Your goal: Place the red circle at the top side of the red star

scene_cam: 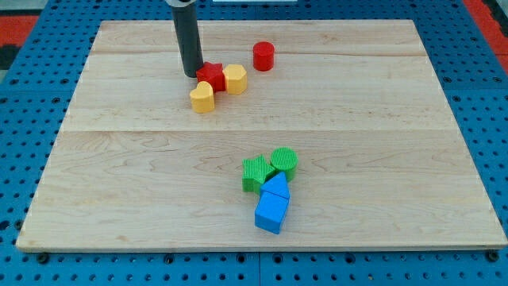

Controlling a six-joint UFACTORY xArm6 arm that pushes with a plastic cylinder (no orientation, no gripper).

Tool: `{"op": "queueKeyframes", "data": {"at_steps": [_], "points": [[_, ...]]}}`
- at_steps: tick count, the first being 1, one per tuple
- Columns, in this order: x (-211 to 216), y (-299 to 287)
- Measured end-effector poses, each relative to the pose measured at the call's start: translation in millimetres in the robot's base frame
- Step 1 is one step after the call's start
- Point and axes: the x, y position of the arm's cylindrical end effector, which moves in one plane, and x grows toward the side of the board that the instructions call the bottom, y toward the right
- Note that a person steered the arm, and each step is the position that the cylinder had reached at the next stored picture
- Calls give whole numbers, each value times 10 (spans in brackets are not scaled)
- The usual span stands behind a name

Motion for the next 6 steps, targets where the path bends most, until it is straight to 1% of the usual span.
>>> {"op": "queueKeyframes", "data": {"at_steps": [1,2,3,4,5,6], "points": [[122,0],[73,-96],[-532,-242],[-1048,485],[-1007,764],[-866,1536]]}}
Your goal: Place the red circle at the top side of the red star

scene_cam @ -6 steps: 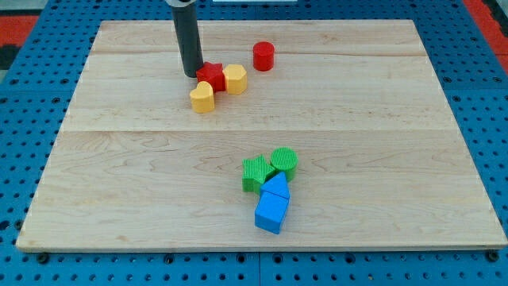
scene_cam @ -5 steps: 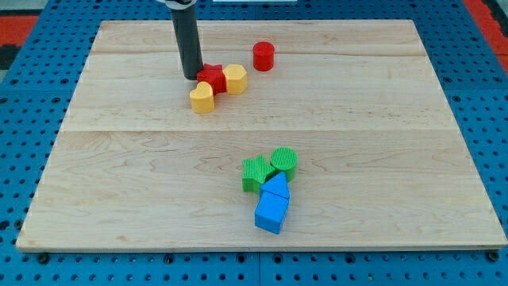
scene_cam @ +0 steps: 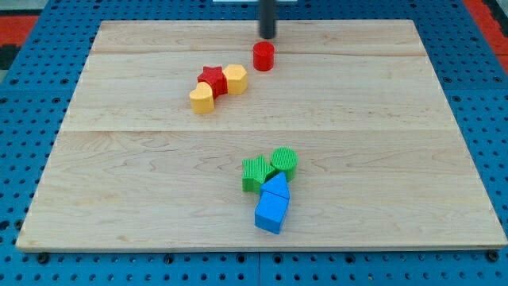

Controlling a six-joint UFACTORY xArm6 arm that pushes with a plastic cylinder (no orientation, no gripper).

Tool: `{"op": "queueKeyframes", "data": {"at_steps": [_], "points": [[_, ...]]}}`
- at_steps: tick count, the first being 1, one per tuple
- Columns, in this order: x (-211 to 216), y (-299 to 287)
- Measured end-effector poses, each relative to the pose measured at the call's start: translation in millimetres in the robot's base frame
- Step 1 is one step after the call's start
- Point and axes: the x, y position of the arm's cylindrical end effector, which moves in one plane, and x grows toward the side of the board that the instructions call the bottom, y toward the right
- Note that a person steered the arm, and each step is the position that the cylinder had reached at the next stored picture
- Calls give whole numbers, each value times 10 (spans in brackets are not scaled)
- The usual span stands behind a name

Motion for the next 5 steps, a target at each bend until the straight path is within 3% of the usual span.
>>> {"op": "queueKeyframes", "data": {"at_steps": [1,2,4,5], "points": [[559,164],[559,-277],[105,-479],[343,-924]]}}
